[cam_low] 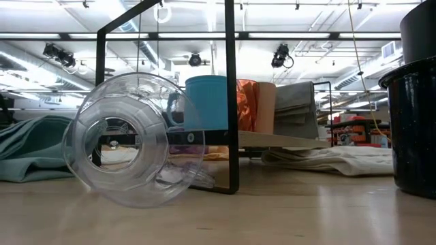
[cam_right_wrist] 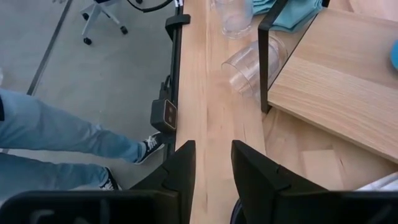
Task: Stack small to large cups/mugs on shelf
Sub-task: Put the left transparent mug on the shelf
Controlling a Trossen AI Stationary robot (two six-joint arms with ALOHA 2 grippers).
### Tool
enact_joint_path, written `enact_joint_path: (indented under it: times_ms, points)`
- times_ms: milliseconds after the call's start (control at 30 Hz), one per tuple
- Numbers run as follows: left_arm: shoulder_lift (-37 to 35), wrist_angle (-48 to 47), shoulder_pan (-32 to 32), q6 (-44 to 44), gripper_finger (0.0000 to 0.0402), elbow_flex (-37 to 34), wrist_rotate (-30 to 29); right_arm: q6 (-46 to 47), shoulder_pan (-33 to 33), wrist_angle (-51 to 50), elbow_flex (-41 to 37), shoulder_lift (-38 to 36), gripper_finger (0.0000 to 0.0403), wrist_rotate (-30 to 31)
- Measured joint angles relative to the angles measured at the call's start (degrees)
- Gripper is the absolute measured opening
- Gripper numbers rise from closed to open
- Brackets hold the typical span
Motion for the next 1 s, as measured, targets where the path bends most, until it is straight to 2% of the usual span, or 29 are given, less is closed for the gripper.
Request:
enact_joint_path:
  times_ms: [167, 300, 567, 733, 867, 1000]
  points:
    - [0.00, 12.08, 0.86, -1.47, 0.0077, -6.98, 7.13, -0.08, 0.00, -0.01, 0.00, 0.00, 0.0111, 0.01]
    - [0.00, 21.07, 1.55, 0.13, 0.0100, -10.72, 8.31, -0.09, -0.37, 0.01, 0.00, 0.00, 0.0111, -0.01]
    - [0.00, 20.68, 3.04, 3.07, 0.0166, -10.92, 9.04, -0.11, -0.79, 0.03, 0.00, 0.00, 0.0111, -0.01]
    - [0.00, 20.59, 3.85, 6.21, 0.0198, -8.33, 9.61, -0.11, -0.79, 0.03, 0.00, 0.00, 0.0111, -0.01]
    - [-0.06, 18.52, 4.62, 9.47, 0.0212, -5.44, 9.44, -0.11, -0.79, 0.03, 0.00, 0.00, 0.0111, 0.01]
    - [-0.09, 12.89, 5.39, 10.79, 0.0207, -4.94, 9.45, -0.11, -1.19, 0.05, 0.00, 0.00, 0.0111, -0.01]
